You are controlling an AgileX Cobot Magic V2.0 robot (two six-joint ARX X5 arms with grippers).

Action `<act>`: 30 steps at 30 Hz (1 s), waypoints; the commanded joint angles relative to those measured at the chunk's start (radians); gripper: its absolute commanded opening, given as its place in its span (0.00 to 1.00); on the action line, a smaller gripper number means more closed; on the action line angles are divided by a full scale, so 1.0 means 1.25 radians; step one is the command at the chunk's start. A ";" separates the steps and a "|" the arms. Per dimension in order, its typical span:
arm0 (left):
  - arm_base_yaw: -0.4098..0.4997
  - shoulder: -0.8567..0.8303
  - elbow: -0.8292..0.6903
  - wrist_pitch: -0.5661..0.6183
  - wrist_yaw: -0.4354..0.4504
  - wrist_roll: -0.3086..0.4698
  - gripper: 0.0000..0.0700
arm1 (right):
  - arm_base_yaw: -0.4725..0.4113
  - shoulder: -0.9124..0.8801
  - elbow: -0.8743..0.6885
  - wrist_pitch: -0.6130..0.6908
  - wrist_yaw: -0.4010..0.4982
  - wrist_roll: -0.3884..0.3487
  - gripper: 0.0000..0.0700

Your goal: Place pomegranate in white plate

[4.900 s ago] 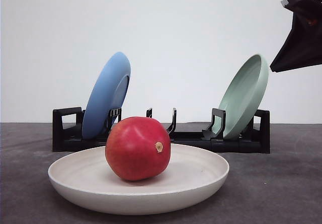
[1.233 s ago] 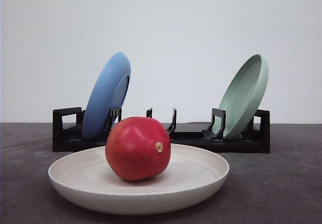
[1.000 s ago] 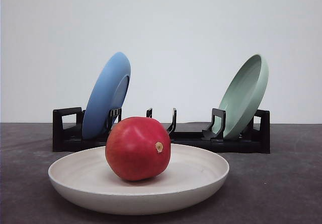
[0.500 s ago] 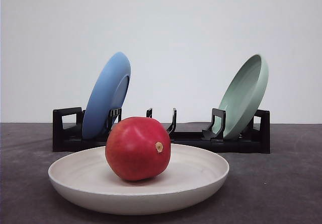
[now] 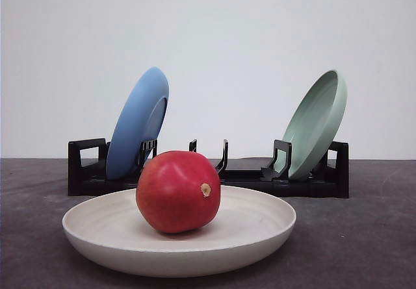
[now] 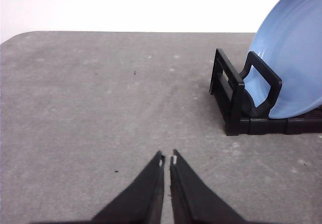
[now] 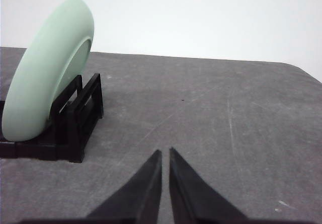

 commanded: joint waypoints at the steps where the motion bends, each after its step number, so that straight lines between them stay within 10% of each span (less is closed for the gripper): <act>1: 0.000 -0.001 -0.010 0.000 -0.004 0.000 0.00 | 0.000 0.001 -0.003 0.006 0.000 0.002 0.03; 30: 0.000 -0.001 -0.010 0.000 -0.004 0.000 0.00 | 0.000 0.001 -0.003 0.006 0.000 0.002 0.03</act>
